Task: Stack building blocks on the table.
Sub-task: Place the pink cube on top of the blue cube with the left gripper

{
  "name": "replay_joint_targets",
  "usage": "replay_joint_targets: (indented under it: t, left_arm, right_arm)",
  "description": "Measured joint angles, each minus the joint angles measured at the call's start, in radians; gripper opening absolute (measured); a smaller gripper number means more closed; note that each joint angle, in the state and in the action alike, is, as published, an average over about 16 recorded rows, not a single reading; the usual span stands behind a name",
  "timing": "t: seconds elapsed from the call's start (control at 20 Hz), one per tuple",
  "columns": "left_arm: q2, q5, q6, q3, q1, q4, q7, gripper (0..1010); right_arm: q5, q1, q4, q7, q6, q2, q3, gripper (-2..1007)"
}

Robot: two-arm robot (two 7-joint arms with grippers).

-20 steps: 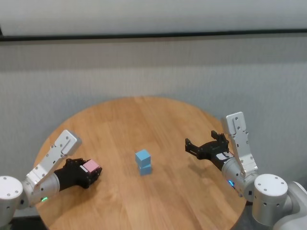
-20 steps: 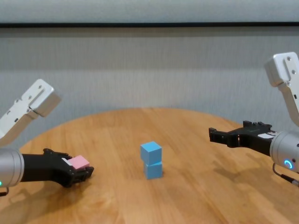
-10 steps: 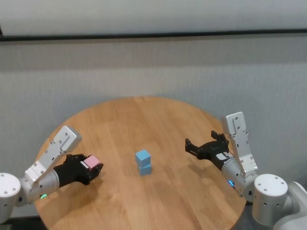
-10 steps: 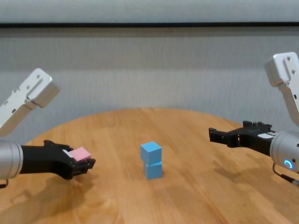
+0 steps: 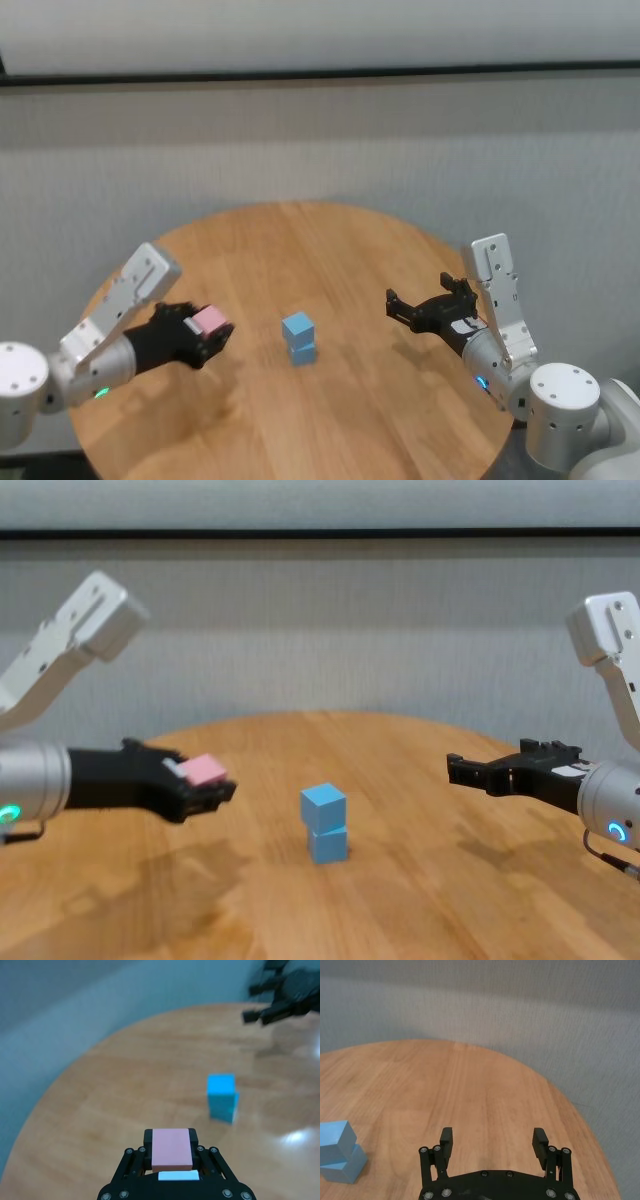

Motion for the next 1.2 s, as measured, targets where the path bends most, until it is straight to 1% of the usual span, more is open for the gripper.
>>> replay_joint_targets:
  t: [0.15, 0.35, 0.55, 0.75, 0.95, 1.2]
  left_arm:
    - [0.000, -0.005, 0.018, 0.010, -0.009, -0.023, -0.007, 396]
    - [-0.003, -0.009, 0.048, 0.028, -0.028, -0.040, -0.019, 396]
    - [-0.007, -0.009, 0.077, 0.049, -0.051, -0.043, -0.028, 396]
    - [-0.012, -0.007, 0.102, 0.070, -0.075, -0.035, -0.035, 396]
    - [-0.021, -0.012, 0.115, 0.086, -0.096, -0.020, -0.049, 396]
    - [-0.038, -0.030, 0.117, 0.101, -0.121, 0.004, -0.066, 396]
  right_arm:
    - [0.000, 0.000, 0.000, 0.000, 0.000, 0.000, 0.000, 1005]
    - [0.000, 0.000, 0.000, 0.000, 0.000, 0.000, 0.000, 1005]
    - [0.000, 0.000, 0.000, 0.000, 0.000, 0.000, 0.000, 1005]
    - [0.000, 0.000, 0.000, 0.000, 0.000, 0.000, 0.000, 1005]
    - [0.000, 0.000, 0.000, 0.000, 0.000, 0.000, 0.000, 1004]
    - [0.000, 0.000, 0.000, 0.000, 0.000, 0.000, 0.000, 1004]
